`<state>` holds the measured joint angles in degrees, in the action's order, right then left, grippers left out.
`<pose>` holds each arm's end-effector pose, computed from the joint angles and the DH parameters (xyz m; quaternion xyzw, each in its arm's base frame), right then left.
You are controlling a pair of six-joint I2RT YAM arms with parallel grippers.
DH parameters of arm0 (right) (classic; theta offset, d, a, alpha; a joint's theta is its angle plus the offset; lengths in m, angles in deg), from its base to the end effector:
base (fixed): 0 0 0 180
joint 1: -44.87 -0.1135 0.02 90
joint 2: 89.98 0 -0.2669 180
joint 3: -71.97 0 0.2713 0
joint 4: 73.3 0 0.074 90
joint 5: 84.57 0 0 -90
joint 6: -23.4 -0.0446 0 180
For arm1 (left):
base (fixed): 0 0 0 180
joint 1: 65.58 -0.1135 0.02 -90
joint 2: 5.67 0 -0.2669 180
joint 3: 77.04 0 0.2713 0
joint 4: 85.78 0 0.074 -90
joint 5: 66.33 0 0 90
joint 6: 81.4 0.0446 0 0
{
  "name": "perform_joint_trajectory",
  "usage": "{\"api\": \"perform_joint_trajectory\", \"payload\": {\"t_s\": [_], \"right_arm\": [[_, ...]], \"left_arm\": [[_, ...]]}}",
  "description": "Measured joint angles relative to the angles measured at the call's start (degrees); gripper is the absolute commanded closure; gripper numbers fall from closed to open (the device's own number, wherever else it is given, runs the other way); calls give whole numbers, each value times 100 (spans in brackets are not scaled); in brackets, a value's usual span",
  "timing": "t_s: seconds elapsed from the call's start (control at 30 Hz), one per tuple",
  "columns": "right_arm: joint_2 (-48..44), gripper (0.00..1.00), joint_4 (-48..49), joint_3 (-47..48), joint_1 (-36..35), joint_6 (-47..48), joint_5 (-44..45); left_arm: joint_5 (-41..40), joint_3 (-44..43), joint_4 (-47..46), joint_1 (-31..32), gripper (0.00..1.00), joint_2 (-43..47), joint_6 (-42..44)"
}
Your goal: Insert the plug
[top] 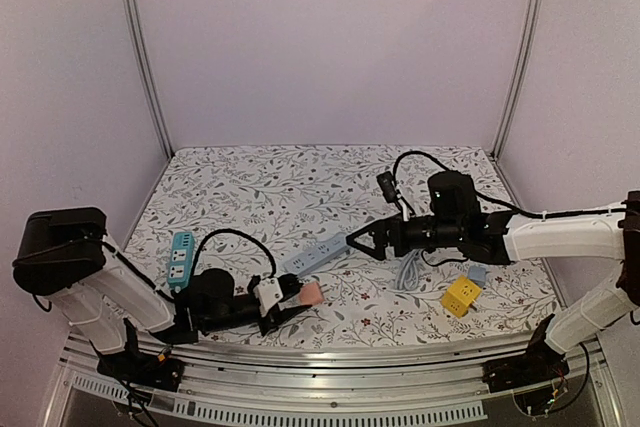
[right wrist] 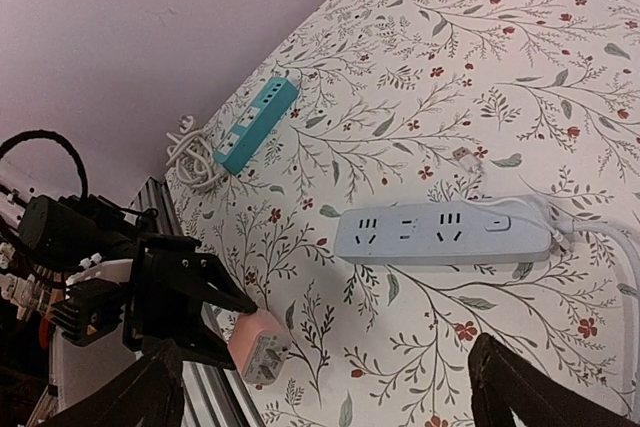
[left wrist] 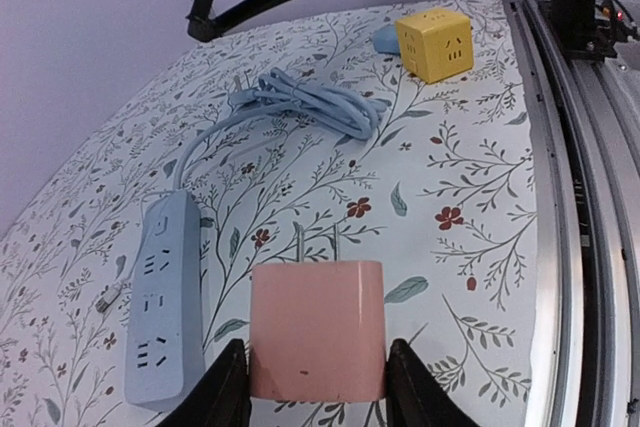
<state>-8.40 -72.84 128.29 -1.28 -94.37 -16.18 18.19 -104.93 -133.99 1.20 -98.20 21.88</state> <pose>0.2175 0.2501 0.2133 -0.2319 0.8008 0.4444 0.3279 0.1070 -0.2387 0.1015 0.4926 0.6310 -0.2350 0.5513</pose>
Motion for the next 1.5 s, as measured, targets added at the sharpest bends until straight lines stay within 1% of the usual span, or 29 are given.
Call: {"api": "perform_joint_trajectory", "payload": {"t_s": [0.27, 0.53, 0.67, 0.9, 1.17, 1.4, 1.5], "right_arm": [[-4, 4, 282, -136, 17, -66, -758], [-227, 7, 518, -304, 17, -262, -1237], [-352, 11, 669, -332, 17, -365, -1486], [-348, 23, 796, -356, 15, -566, -1840], [101, 24, 708, -197, -131, -699, -2055], [267, 30, 619, 11, -337, -713, -2159], [348, 34, 601, 52, -352, -719, -2210]], "left_arm": [[249, 197, -463, 42, 100, 103, 181], [407, 315, -448, 160, 100, 946, 251], [529, 315, -391, 212, 100, 1163, 271], [522, 160, 9, 361, 100, 1228, 372], [68, -236, 356, 409, 100, 1228, 664], [-50, -553, 551, 409, 100, 1139, 833], [-98, -737, 640, 411, 100, 988, 905]]}}
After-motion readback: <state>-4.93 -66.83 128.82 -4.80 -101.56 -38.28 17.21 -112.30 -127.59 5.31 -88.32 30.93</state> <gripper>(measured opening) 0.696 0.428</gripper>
